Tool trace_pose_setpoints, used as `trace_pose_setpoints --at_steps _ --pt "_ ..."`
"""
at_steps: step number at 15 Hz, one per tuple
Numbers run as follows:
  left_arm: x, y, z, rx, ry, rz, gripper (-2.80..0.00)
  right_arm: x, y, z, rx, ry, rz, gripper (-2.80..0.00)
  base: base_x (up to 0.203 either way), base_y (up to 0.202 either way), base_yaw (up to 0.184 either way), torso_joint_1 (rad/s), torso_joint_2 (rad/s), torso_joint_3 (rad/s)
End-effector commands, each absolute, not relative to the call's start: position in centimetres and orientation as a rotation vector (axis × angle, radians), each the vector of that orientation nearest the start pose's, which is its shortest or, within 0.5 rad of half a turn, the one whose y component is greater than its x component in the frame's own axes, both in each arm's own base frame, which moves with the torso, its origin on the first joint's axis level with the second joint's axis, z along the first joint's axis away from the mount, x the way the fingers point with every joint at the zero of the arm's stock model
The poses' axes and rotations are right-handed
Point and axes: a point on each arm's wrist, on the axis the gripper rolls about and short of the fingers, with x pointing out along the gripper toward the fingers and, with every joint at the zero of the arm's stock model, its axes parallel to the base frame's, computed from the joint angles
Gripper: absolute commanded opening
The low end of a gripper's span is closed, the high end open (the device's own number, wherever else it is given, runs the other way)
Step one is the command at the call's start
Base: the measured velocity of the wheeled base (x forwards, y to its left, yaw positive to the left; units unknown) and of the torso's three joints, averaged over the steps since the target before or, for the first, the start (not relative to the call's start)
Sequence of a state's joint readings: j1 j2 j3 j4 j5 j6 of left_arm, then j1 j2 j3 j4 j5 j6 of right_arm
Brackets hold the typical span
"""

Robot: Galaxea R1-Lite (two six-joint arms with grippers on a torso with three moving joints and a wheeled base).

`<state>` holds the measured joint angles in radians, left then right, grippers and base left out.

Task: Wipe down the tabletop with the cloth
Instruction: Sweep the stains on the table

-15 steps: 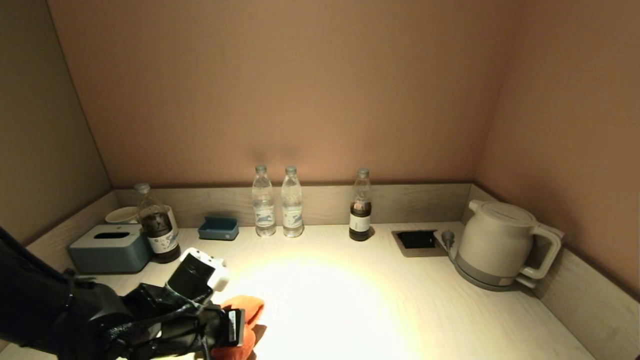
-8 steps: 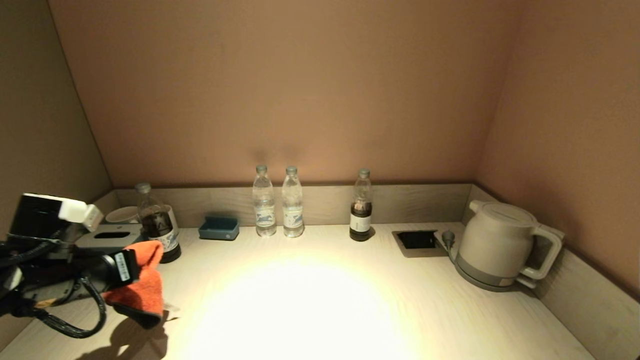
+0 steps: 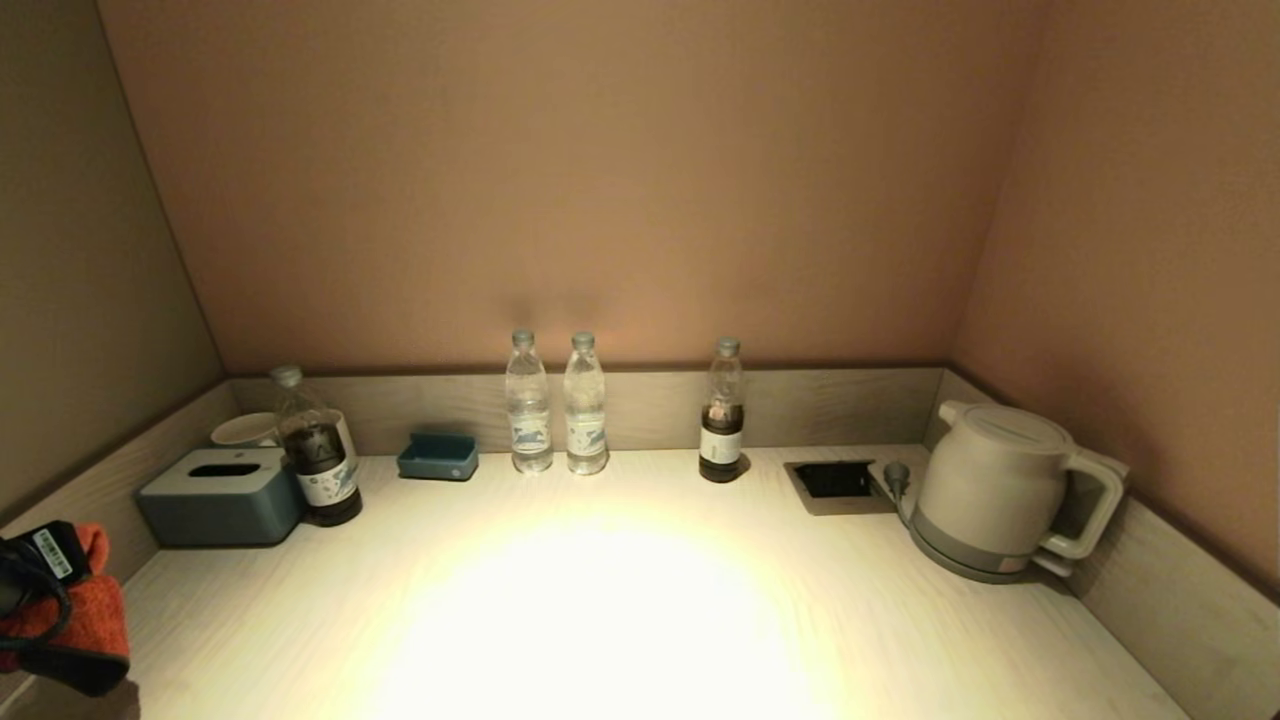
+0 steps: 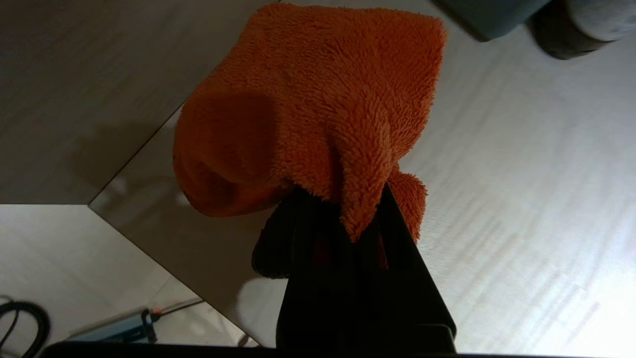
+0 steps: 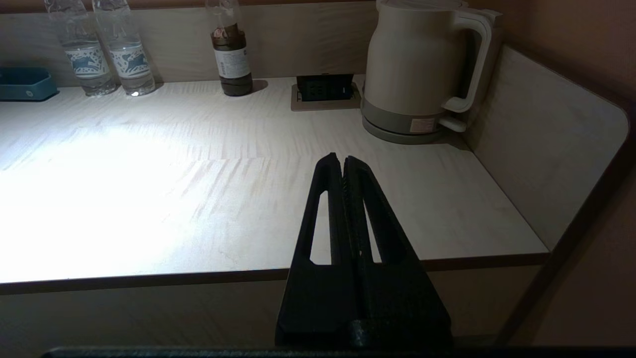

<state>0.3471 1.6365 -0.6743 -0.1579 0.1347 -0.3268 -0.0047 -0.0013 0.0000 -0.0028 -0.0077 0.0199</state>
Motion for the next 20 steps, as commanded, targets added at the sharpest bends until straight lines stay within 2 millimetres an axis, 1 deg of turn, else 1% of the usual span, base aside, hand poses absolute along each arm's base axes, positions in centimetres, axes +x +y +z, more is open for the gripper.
trace_pose_setpoints --at_steps 1,2,6,7,8,10,11,14,16,17,18,20 --pt "24.8 10.8 9.0 -0.415 0.844 0.646 -2.8 -2.3 0.0 7.6 0.02 -0.003 -0.012 -2.8 0.0 0.0 0.0 0.0 0.0 0.0" --pt "25.2 11.3 8.1 -0.419 0.862 0.658 -2.8 -2.3 0.0 7.6 0.02 -0.003 -0.012 -2.8 0.0 0.0 0.0 0.0 0.0 0.0" --pt "27.0 12.4 3.1 -0.429 0.97 0.672 -2.8 -2.3 0.0 7.6 0.02 -0.003 -0.012 -2.8 0.0 0.0 0.0 0.0 0.0 0.0" --pt "27.4 12.6 2.2 -0.43 0.98 0.673 -2.8 -2.3 0.0 7.6 0.02 -0.003 -0.012 -2.8 0.0 0.0 0.0 0.0 0.0 0.0" --pt "27.5 12.6 2.1 -0.428 0.975 0.671 -2.8 -2.3 0.0 7.6 0.02 -0.003 -0.012 -2.8 0.0 0.0 0.0 0.0 0.0 0.0" --pt "27.9 12.4 0.0 -0.42 1.024 0.658 -2.8 -2.3 0.0 7.6 0.02 -0.003 -0.012 -2.8 0.0 0.0 0.0 0.0 0.0 0.0" --pt "28.3 11.8 -0.4 -0.407 1.03 0.636 -2.8 -2.3 0.0 7.6 0.02 -0.003 -0.012 -2.8 0.0 0.0 0.0 0.0 0.0 0.0" --pt "29.1 10.3 -0.1 -0.375 1.024 0.584 -2.8 -2.3 0.0 7.6 0.02 -0.003 -0.012 -2.8 0.0 0.0 0.0 0.0 0.0 0.0" --pt "30.2 7.3 -0.1 -0.326 1.028 0.496 -2.8 -2.3 0.0 7.6 0.02 -0.003 -0.012 -2.8 0.0 0.0 0.0 0.0 0.0 0.0" --pt "30.6 6.2 0.0 -0.308 1.024 0.461 -2.8 -2.3 0.0 7.6 0.02 -0.003 -0.012 -2.8 0.0 0.0 0.0 0.0 0.0 0.0" --pt "30.9 5.5 0.1 -0.3 1.019 0.443 -2.8 -2.3 0.0 7.6 0.02 -0.003 -0.012 -2.8 0.0 0.0 0.0 0.0 0.0 0.0" --pt "31.5 2.1 0.6 -0.254 1.007 0.348 -2.8 -2.3 0.0 7.6 0.02 -0.003 -0.012 -2.8 0.0 0.0 0.0 0.0 0.0 0.0"
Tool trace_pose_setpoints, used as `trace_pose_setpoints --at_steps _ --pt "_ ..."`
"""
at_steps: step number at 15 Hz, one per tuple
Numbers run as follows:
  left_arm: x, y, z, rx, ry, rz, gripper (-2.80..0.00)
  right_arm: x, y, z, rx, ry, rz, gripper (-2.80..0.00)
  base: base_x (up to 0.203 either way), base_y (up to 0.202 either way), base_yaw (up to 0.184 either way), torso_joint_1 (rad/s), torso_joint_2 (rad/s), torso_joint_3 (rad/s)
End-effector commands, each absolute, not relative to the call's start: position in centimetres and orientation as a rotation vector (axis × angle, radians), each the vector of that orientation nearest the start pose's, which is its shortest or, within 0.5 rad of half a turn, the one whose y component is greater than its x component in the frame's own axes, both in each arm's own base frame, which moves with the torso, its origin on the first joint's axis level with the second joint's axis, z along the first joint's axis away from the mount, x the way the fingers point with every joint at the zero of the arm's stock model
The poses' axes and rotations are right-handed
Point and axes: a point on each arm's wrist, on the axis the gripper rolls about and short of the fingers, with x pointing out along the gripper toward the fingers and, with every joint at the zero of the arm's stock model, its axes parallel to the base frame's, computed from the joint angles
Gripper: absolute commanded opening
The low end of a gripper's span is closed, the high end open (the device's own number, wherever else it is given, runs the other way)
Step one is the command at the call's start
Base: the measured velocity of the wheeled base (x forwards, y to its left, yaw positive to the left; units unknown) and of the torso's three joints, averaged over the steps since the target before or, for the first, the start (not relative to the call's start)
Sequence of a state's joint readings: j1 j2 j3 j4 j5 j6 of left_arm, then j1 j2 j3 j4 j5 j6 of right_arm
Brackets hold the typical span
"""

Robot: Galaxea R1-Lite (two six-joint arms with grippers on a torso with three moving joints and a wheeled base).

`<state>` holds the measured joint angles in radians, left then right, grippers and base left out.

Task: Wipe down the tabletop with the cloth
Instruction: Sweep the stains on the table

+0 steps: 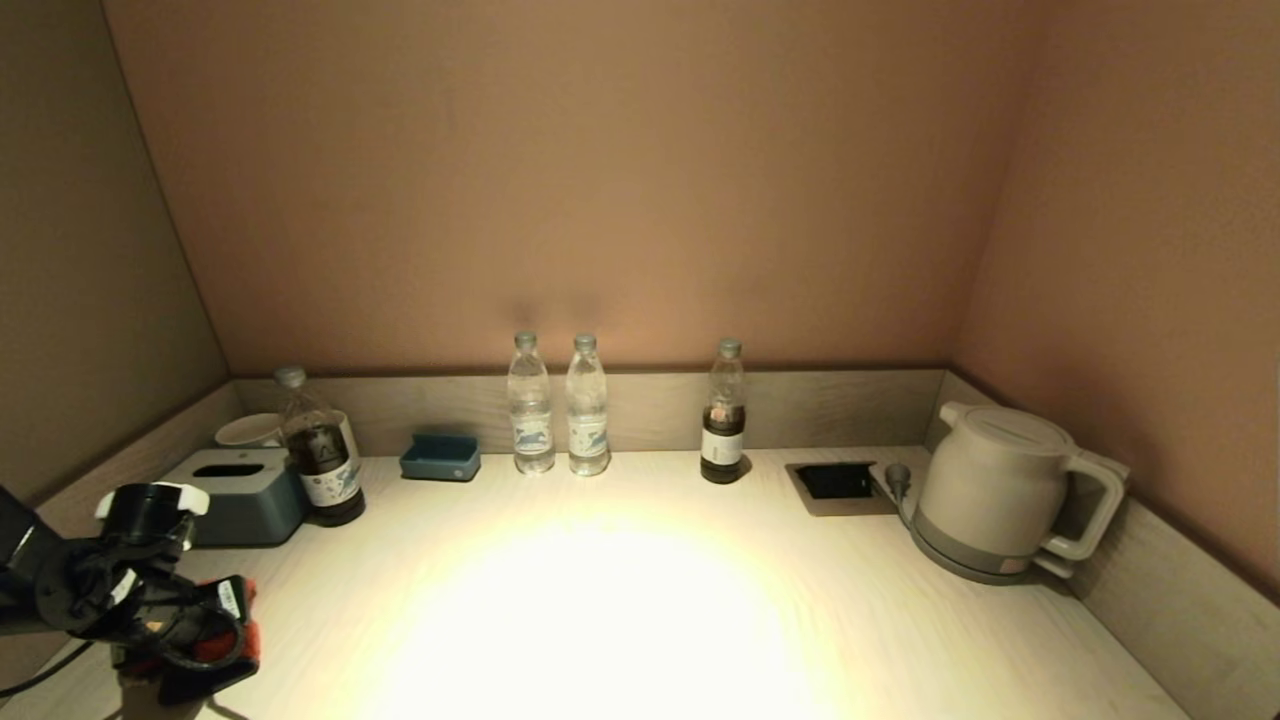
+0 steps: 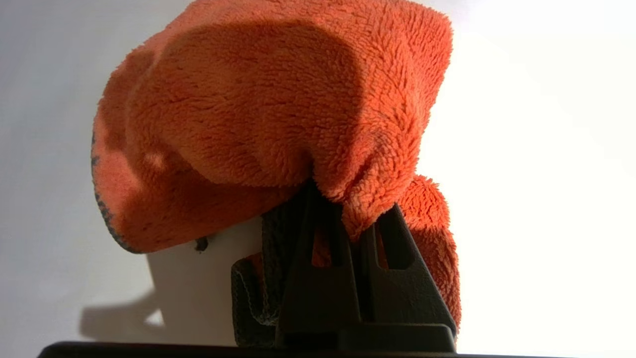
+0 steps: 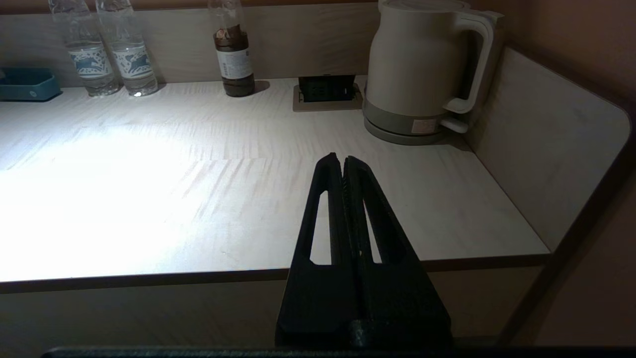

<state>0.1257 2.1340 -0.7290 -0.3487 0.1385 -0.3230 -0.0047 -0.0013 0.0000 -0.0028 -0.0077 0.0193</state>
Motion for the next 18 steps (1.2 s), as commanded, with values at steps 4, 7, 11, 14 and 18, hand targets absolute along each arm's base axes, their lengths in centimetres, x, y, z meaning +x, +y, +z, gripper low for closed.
trace_pose_setpoints --at_steps 4,7,11,14,18 --pt "32.4 -2.8 1.5 -0.21 0.966 0.212 -2.8 -2.3 0.0 7.6 0.02 -0.003 -0.012 -2.8 0.0 0.0 0.0 0.0 0.0 0.0" --pt "32.7 -5.2 2.0 -0.196 0.91 0.144 -2.8 -2.3 0.0 7.6 0.02 -0.003 -0.012 -2.8 0.0 0.0 0.0 0.0 0.0 0.0" --pt "31.6 -12.3 2.7 -0.121 0.838 -0.055 -2.8 -2.3 0.0 7.6 0.018 -0.003 -0.012 -2.8 0.0 0.0 0.0 0.0 0.0 0.0" --pt "30.5 -16.3 3.1 -0.084 0.79 -0.173 -2.8 -2.3 0.0 7.6 0.02 -0.003 -0.012 -2.8 0.0 0.0 0.0 0.0 0.0 0.0" --pt "28.7 -20.0 3.2 -0.048 0.781 -0.283 -2.8 -2.3 0.0 7.6 0.02 -0.003 -0.012 -2.8 0.0 0.0 0.0 0.0 0.0 0.0"
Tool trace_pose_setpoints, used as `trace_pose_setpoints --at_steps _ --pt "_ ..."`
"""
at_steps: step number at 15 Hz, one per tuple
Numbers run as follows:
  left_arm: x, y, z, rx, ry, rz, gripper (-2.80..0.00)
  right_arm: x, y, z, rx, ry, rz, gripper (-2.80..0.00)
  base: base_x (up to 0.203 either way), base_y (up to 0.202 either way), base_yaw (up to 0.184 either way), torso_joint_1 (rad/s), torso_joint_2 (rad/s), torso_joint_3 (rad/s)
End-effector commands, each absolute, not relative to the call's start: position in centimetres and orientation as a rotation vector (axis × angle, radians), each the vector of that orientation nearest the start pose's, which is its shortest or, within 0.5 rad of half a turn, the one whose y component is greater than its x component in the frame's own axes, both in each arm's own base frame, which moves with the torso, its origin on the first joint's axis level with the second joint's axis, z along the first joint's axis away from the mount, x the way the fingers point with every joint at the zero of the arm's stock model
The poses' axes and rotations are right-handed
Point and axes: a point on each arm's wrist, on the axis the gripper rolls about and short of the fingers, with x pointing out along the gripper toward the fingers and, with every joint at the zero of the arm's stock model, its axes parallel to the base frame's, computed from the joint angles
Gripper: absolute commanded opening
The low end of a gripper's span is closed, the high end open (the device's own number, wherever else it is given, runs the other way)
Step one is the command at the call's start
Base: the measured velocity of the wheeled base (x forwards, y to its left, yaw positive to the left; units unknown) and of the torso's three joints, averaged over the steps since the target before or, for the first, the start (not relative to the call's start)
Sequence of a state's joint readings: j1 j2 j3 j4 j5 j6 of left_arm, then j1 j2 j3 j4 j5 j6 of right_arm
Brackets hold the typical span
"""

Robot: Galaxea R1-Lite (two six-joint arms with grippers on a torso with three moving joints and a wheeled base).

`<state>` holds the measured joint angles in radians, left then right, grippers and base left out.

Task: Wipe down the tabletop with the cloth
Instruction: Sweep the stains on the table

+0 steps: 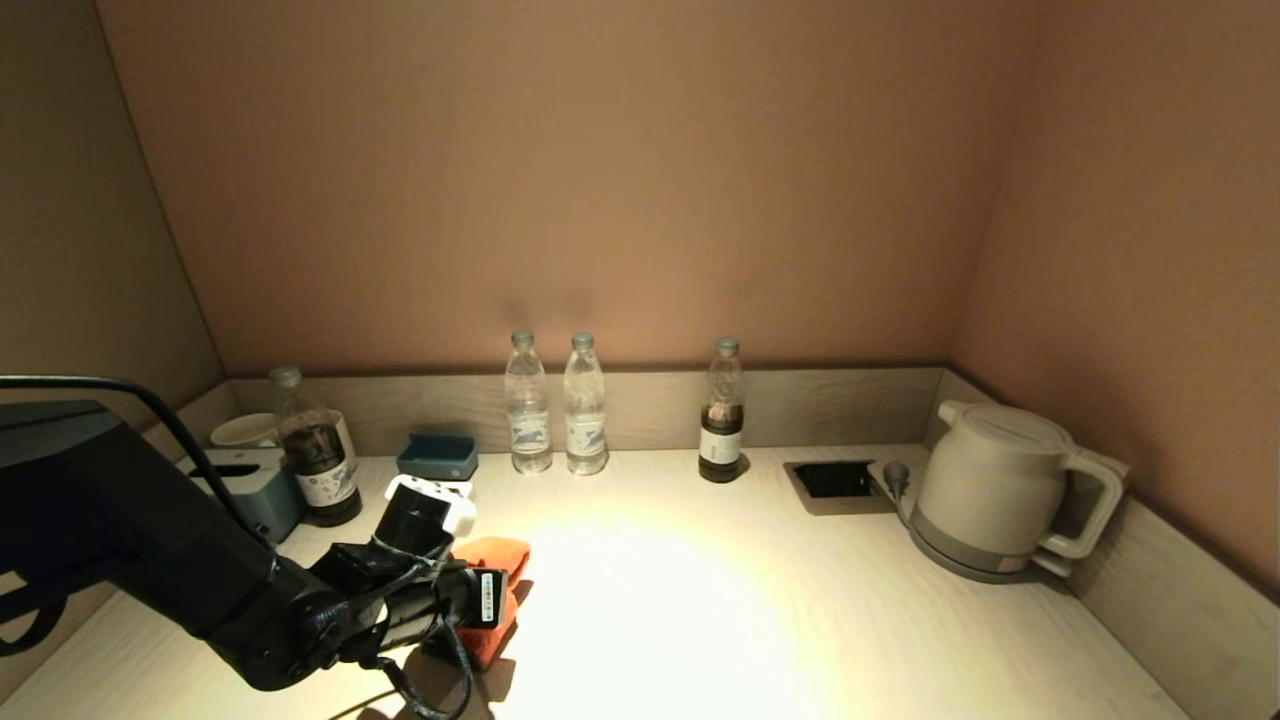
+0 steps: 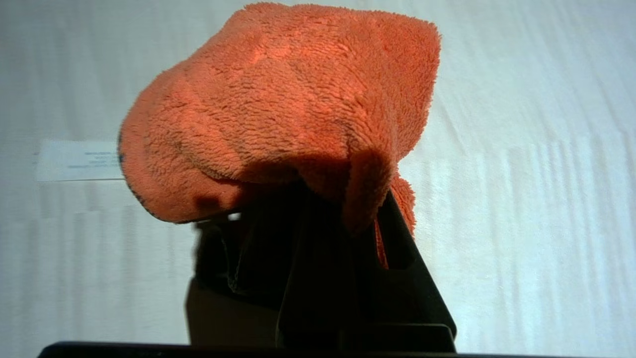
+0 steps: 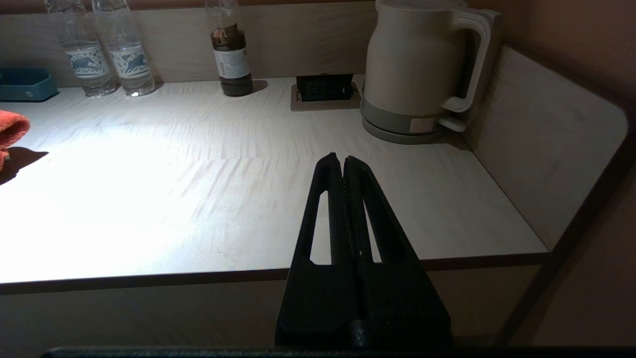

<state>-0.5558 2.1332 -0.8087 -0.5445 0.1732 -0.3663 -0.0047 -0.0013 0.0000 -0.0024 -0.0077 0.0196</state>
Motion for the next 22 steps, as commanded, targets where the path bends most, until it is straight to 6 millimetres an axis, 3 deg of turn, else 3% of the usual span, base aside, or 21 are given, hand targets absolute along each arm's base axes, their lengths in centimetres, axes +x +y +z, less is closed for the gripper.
trace_pose_setpoints --at_steps 1,4,7,10,12,13,16,22 --pt "28.0 -20.9 3.1 -0.036 0.784 -0.314 -2.8 -2.3 0.0 7.6 0.02 -0.003 -0.012 -2.8 0.0 0.0 0.0 0.0 0.0 0.0" --pt "25.4 -23.6 3.3 -0.023 0.794 -0.4 -2.8 -2.3 0.0 7.6 0.019 -0.003 -0.012 -2.8 0.0 0.0 0.0 0.0 0.0 0.0" --pt "22.4 -24.9 3.5 -0.003 0.81 -0.448 -2.8 -2.3 0.0 7.6 0.02 -0.003 -0.012 -2.8 0.0 0.0 0.0 0.0 0.0 0.0" --pt "20.5 -24.0 4.2 0.012 0.812 -0.447 -2.8 -2.3 0.0 7.6 0.02 -0.003 -0.012 -2.8 0.0 0.0 0.0 0.0 0.0 0.0" --pt "20.4 -24.0 4.2 0.014 0.812 -0.444 -2.8 -2.3 0.0 7.6 0.02 -0.003 -0.012 -2.8 0.0 0.0 0.0 0.0 0.0 0.0" --pt "20.0 -23.4 4.3 0.019 0.813 -0.433 -2.8 -2.3 0.0 7.6 0.02 -0.003 -0.012 -2.8 0.0 0.0 0.0 0.0 0.0 0.0" --pt "18.5 -19.1 2.5 0.06 0.89 -0.28 -2.8 -2.3 0.0 7.6 0.02 -0.003 -0.012 -2.8 0.0 0.0 0.0 0.0 0.0 0.0" --pt "21.0 -14.5 1.6 0.001 0.882 -0.063 -2.8 -2.3 0.0 7.6 0.02 -0.003 -0.012 -2.8 0.0 0.0 0.0 0.0 0.0 0.0"
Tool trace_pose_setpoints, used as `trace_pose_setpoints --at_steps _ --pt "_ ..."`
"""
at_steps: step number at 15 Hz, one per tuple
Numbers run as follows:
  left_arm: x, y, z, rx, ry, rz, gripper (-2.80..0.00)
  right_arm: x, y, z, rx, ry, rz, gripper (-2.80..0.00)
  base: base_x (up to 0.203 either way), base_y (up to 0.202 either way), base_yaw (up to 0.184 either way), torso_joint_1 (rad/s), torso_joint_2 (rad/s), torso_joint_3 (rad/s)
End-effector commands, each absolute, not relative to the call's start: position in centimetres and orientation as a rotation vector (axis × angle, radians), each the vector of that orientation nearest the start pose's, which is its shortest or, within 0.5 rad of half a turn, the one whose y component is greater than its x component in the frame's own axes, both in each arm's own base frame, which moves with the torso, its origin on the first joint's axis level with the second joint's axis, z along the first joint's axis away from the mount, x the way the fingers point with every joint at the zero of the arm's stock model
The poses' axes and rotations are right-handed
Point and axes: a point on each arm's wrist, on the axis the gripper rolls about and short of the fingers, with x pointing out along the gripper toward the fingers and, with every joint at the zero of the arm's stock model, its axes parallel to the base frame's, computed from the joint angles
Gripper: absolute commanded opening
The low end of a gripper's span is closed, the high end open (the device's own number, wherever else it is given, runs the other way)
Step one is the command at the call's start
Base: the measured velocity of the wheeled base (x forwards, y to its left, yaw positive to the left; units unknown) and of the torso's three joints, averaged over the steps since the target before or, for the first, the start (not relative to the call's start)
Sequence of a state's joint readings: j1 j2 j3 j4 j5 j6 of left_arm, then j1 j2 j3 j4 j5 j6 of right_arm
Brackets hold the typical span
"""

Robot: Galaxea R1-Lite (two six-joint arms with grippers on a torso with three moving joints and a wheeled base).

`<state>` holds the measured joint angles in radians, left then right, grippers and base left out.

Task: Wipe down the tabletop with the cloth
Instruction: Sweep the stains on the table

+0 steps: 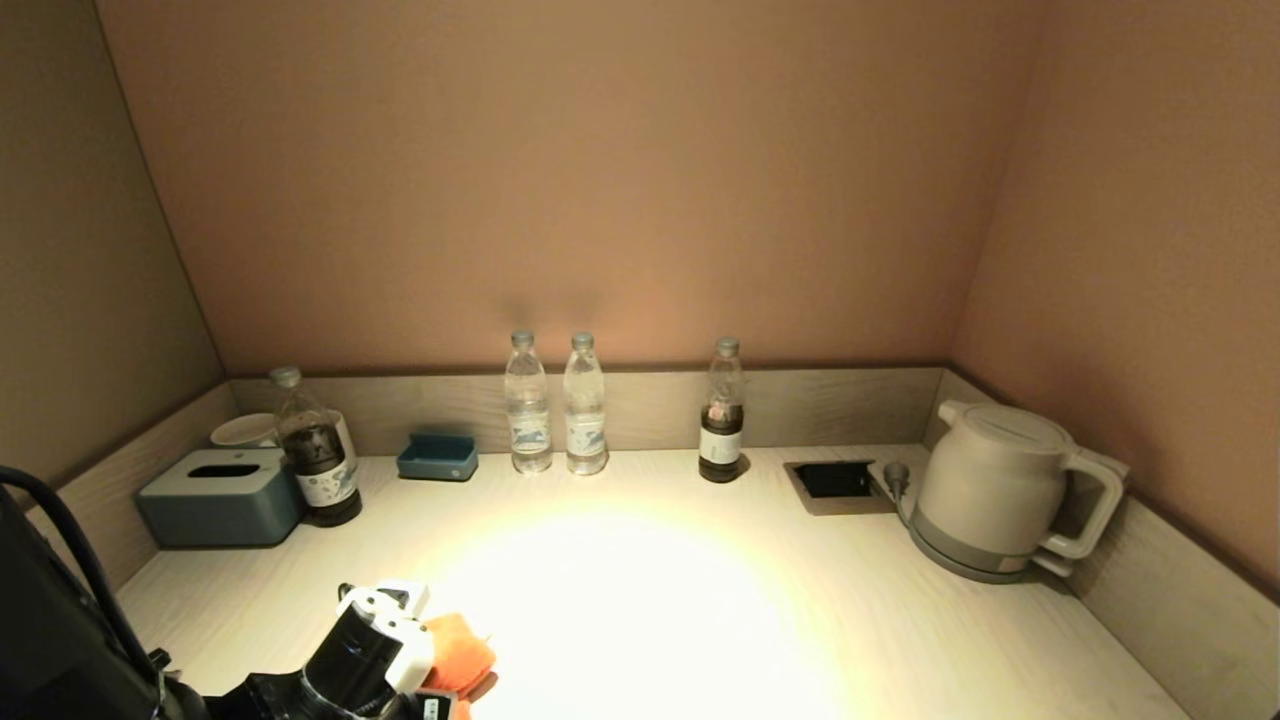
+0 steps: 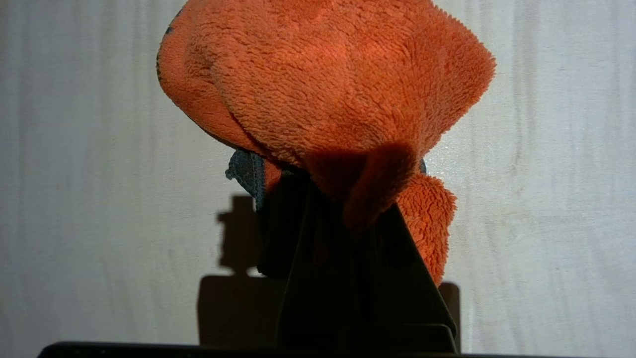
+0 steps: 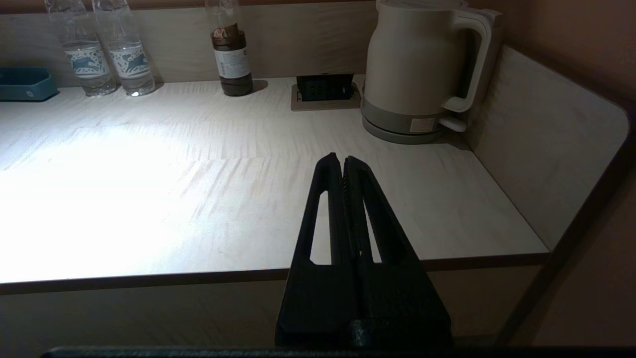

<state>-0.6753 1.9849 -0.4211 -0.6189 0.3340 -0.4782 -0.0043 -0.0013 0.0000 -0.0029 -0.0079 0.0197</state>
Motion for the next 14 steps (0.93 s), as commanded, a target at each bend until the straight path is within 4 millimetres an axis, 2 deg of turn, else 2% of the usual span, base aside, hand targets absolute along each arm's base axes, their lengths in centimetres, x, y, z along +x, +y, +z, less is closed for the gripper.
trace_pose_setpoints --at_steps 1,4,5,7,9,11,14 --pt "21.9 -13.1 1.3 -0.015 0.888 -0.005 -2.8 -2.3 0.0 7.6 0.02 -0.003 -0.012 -2.8 0.0 0.0 0.0 0.0 0.0 0.0" --pt "24.4 -8.2 0.7 -0.071 0.9 0.185 -2.8 -2.3 0.0 7.6 0.02 -0.003 -0.012 -2.8 0.0 0.0 0.0 0.0 0.0 0.0" --pt "24.6 -7.5 0.6 -0.075 0.904 0.21 -2.8 -2.3 0.0 7.6 0.02 -0.003 -0.011 -2.8 0.0 0.0 0.0 0.0 0.0 0.0" --pt "25.3 -4.6 0.4 -0.116 0.909 0.314 -2.8 -2.3 0.0 7.6 0.02 -0.003 -0.012 -2.8 0.0 0.0 0.0 0.0 0.0 0.0" --pt "25.7 -2.0 0.4 -0.15 0.907 0.4 -2.8 -2.3 0.0 7.6 0.02 -0.003 -0.012 -2.8 0.0 0.0 0.0 0.0 0.0 0.0" --pt "25.7 -0.9 0.5 -0.164 0.903 0.438 -2.8 -2.3 0.0 7.6 0.02 -0.003 -0.011 -2.8 0.0 0.0 0.0 0.0 0.0 0.0" --pt "25.2 2.2 1.0 -0.228 0.885 0.546 -2.8 -2.3 0.0 7.6 0.02 -0.003 -0.012 -2.8 0.0 0.0 0.0 0.0 0.0 0.0"
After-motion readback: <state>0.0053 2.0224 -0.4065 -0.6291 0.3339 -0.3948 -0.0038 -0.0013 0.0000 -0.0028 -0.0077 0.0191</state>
